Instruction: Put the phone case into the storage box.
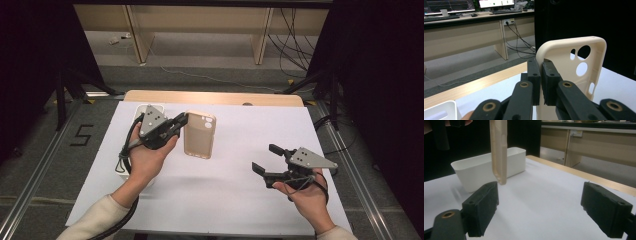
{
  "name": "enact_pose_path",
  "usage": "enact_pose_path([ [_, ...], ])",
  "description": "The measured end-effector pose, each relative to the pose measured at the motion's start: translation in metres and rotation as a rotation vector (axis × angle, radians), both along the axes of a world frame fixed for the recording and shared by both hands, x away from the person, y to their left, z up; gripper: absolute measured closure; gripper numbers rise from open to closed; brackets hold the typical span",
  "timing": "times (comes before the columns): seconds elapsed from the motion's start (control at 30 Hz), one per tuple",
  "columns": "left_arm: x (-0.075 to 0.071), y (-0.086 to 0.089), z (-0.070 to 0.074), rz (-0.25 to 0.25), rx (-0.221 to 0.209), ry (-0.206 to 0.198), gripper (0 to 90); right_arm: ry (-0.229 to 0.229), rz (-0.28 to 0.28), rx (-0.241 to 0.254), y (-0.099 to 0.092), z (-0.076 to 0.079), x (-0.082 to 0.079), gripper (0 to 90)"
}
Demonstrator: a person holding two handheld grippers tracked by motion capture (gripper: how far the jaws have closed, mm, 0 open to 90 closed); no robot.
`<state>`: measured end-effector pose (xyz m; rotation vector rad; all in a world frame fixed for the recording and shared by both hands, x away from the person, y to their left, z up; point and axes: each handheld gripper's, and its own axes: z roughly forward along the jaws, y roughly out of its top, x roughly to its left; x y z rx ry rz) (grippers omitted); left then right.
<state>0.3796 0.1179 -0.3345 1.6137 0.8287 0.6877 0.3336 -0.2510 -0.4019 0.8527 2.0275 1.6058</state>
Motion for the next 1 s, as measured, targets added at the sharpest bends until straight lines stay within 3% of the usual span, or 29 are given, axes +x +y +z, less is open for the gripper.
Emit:
enact_pose_path([
  [0.3, 0.001, 0.004, 0.001, 0.014, -0.005, 0.002, 85.9, 0.003, 0.008, 0.020, -0.001, -0.002, -0.001, 16.1],
  [0.33, 0.001, 0.005, 0.001, 0.014, -0.007, 0.003, 85.8, -0.023, 0.005, 0.010, -0.002, -0.002, 0.001, 16.1],
  [0.37, 0.001, 0.005, 0.001, 0.016, -0.006, 0.003, 85.8, 0.005, 0.005, 0.021, -0.001, -0.002, -0.001, 16.1],
  [0.9, 0.003, 0.014, 0.005, 0.038, -0.010, 0.000, 85.8, 0.002, -0.001, 0.025, -0.003, -0.003, -0.001, 16.1],
  [0.93, 0.003, 0.014, 0.005, 0.040, -0.010, 0.000, 85.8, 0.014, -0.003, 0.000, -0.004, -0.001, -0.002, 16.1],
  [1.0, 0.003, 0.015, 0.005, 0.044, -0.009, 0.000, 85.9, 0.005, -0.011, 0.003, -0.005, -0.002, -0.002, 16.1],
])
